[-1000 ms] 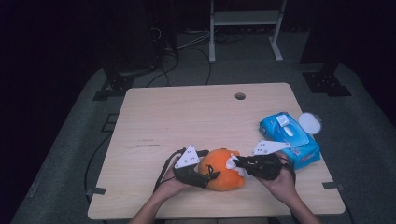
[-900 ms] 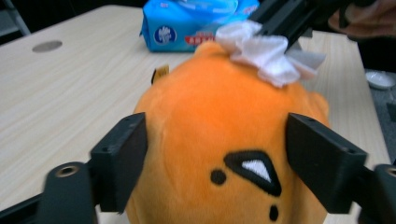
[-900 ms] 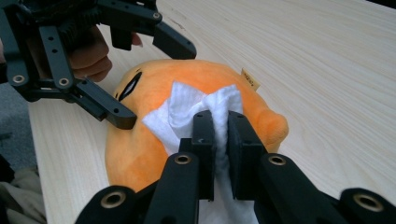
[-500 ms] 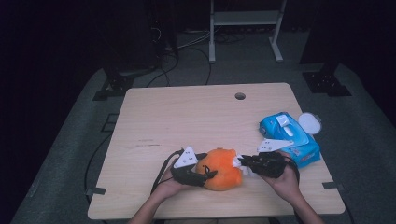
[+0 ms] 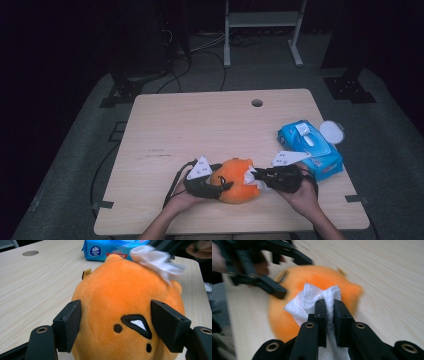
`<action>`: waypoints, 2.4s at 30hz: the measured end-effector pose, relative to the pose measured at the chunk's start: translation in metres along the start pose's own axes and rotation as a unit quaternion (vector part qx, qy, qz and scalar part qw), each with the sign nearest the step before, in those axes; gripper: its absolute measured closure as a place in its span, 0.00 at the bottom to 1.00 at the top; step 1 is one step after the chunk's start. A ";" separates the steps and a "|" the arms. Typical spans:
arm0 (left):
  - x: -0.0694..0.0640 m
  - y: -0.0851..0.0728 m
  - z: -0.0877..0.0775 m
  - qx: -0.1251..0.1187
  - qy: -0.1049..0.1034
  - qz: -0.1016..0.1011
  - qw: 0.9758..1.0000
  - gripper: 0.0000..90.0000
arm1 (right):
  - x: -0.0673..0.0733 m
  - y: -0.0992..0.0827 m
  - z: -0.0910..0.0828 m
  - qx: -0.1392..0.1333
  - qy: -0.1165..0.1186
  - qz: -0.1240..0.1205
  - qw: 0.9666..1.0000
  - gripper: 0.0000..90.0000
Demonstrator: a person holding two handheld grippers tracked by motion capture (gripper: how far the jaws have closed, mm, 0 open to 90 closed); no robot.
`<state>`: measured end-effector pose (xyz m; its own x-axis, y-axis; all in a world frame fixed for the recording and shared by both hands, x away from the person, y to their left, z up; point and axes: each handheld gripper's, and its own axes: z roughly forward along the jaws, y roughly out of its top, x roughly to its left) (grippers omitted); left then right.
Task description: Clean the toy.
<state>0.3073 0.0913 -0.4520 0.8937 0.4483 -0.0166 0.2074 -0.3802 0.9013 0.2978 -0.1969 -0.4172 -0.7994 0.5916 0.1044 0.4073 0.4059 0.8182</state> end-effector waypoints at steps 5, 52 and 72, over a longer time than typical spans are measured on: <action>-0.001 0.000 0.001 0.001 0.002 -0.002 1.000 0.30 | 0.003 0.002 -0.002 -0.009 0.014 0.008 1.000 0.90; -0.035 0.015 0.004 0.011 -0.009 0.077 0.997 0.29 | 0.025 0.024 0.004 -0.029 0.030 -0.024 0.999 0.90; -0.034 0.015 0.002 0.003 -0.023 0.081 0.996 0.33 | 0.018 0.025 -0.002 -0.027 0.004 -0.036 0.999 0.90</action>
<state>0.2810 0.0682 -0.4388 0.9332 0.3428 0.1078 0.0619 -0.4488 0.8915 0.2923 -0.1773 -0.3940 -0.8295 0.5563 0.0491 0.3249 0.4092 0.8527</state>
